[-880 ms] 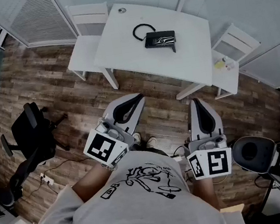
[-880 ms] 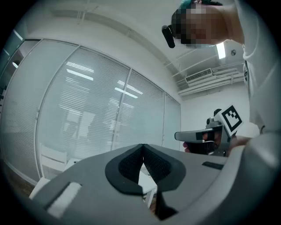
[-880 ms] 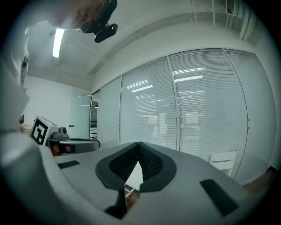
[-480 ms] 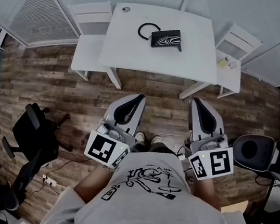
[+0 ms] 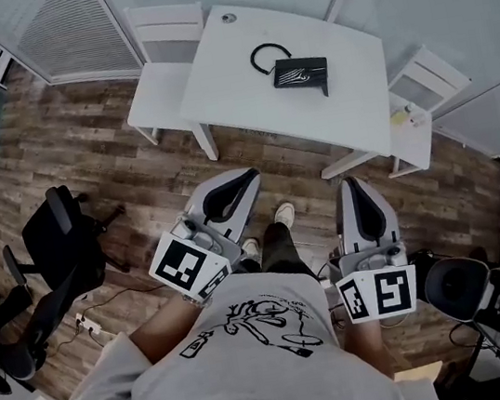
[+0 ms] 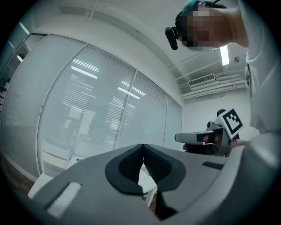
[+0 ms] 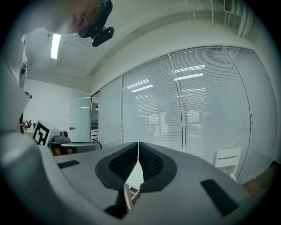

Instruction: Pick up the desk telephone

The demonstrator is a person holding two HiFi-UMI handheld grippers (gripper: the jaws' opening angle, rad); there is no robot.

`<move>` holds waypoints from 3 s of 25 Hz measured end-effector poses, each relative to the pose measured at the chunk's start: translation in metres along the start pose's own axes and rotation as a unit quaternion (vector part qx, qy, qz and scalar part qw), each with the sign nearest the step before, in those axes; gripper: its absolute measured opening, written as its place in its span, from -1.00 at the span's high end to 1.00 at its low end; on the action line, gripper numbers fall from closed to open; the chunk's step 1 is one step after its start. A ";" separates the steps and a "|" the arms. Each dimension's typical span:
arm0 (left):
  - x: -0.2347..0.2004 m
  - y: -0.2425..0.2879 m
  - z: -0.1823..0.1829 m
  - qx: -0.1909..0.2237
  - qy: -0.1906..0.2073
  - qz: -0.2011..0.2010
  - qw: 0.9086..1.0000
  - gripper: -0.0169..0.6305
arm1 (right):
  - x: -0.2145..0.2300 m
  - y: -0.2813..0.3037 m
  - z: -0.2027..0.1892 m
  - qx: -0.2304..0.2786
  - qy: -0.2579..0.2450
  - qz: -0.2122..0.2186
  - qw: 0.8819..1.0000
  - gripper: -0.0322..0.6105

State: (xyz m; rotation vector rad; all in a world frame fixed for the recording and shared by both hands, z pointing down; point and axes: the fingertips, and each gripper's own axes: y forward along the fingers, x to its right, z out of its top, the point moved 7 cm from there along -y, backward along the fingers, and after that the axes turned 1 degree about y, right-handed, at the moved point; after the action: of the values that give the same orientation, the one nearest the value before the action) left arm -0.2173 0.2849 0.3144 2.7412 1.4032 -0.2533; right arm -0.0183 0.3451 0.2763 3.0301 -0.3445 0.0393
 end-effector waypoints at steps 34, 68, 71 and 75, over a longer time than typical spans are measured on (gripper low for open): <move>-0.045 0.266 -0.011 -0.027 -0.016 0.028 0.999 0.94 | 0.238 0.150 0.018 -0.001 0.022 0.030 0.999 0.88; -0.266 0.357 0.011 -0.028 -0.030 -0.014 0.999 0.94 | 0.224 0.384 0.034 -0.015 0.004 0.015 1.000 0.88; -0.267 0.370 0.012 -0.028 -0.029 -0.015 0.999 0.94 | 0.234 0.388 0.035 -0.015 0.003 0.011 1.000 0.88; -0.267 0.385 0.013 -0.029 -0.031 -0.008 0.999 0.94 | 0.250 0.391 0.036 -0.019 0.007 0.011 1.000 0.88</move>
State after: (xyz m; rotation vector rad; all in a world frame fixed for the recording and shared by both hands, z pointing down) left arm -0.0607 -0.1564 0.3354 2.6536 1.3960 -0.2900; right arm 0.1373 -0.0935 0.2834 2.9871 -0.3742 0.0547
